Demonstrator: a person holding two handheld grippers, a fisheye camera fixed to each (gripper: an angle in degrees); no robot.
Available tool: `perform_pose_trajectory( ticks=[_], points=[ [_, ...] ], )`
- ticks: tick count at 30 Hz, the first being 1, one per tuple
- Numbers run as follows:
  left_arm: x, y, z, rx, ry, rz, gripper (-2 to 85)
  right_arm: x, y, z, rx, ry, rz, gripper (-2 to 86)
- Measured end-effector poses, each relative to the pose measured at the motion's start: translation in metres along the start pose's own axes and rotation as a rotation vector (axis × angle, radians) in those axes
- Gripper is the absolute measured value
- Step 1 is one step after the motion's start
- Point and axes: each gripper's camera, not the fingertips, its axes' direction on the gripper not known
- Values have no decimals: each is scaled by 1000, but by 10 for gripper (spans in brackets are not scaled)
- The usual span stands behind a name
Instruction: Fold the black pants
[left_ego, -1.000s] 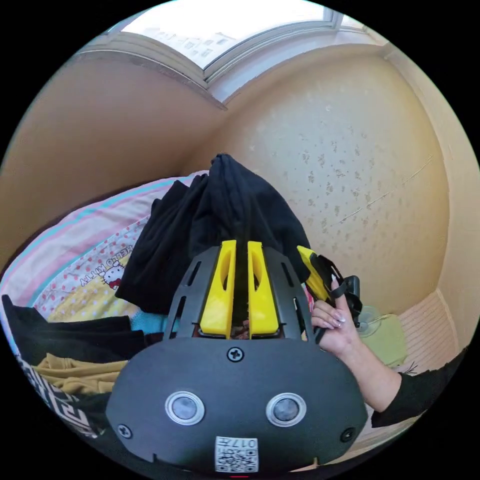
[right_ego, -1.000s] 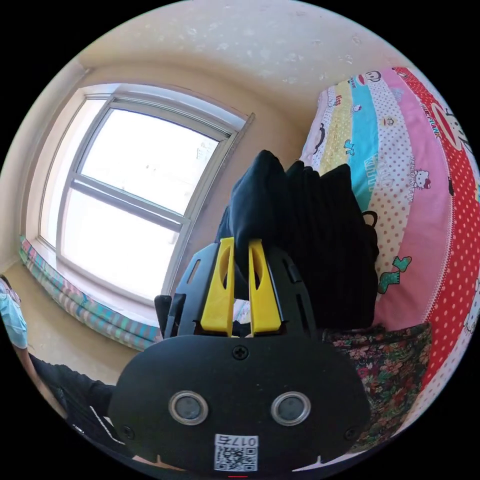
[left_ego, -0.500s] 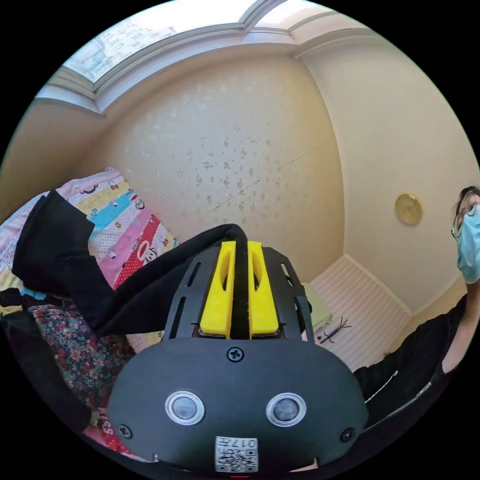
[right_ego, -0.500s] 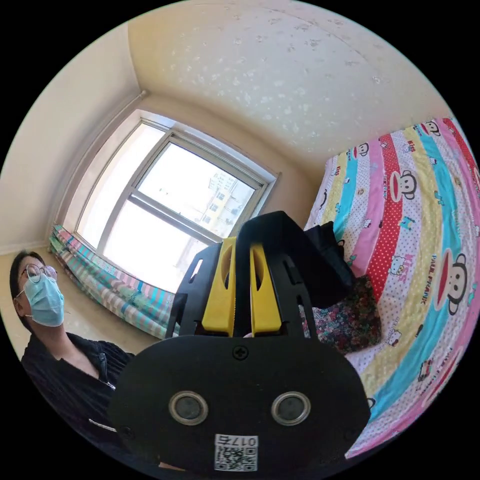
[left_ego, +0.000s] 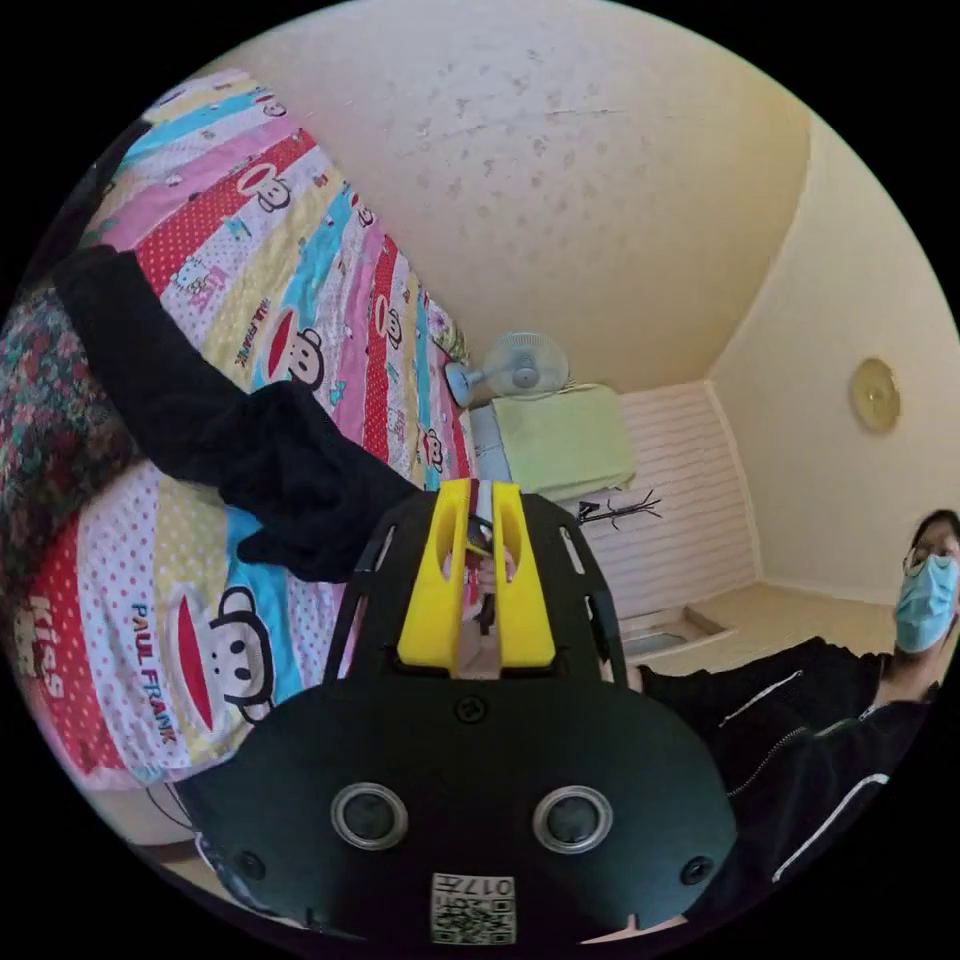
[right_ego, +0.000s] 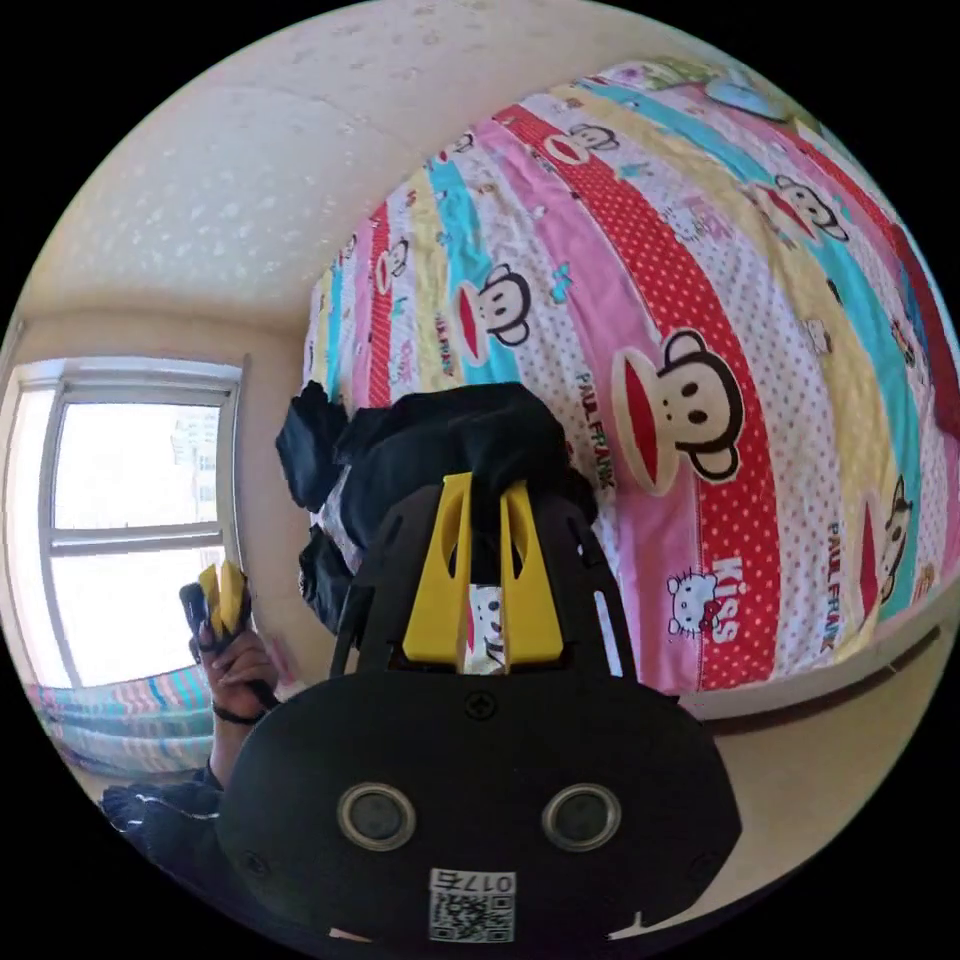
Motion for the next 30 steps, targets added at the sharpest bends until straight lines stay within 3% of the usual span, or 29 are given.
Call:
perform_pose_trajectory(
  ticks=[3, 9, 13, 17, 20, 23, 25, 28, 30],
  points=[
    [-2, 10, 12, -19, -76, -1, 69, 56, 2, -23, 66, -204, 94, 28],
    [30, 4, 86, -300, -482, 338, 124, 64, -31, -71, 138, -235, -25, 31],
    [-6, 5, 147, -466, -466, 213, 135, 62, -46, -69, 111, -284, -58, 33],
    [-45, 16, 168, -384, -658, 2, 125, 64, -50, -59, 84, -365, -136, 37],
    [-53, 24, 169, -267, -649, -54, 125, 70, -53, -44, -4, -366, -200, 44],
    [-54, 22, 189, -276, -549, -45, 118, 82, -54, -21, -178, -314, -232, 61],
    [-60, 17, 199, -240, -513, -144, 98, 92, -50, -6, -289, -307, -235, 76],
    [-58, 4, 210, -161, -381, -316, 60, 102, -43, -4, -328, -383, -197, 82],
    [-34, -10, 215, -102, -318, -325, 56, 102, -36, -10, -339, -464, -199, 81]
  ],
)
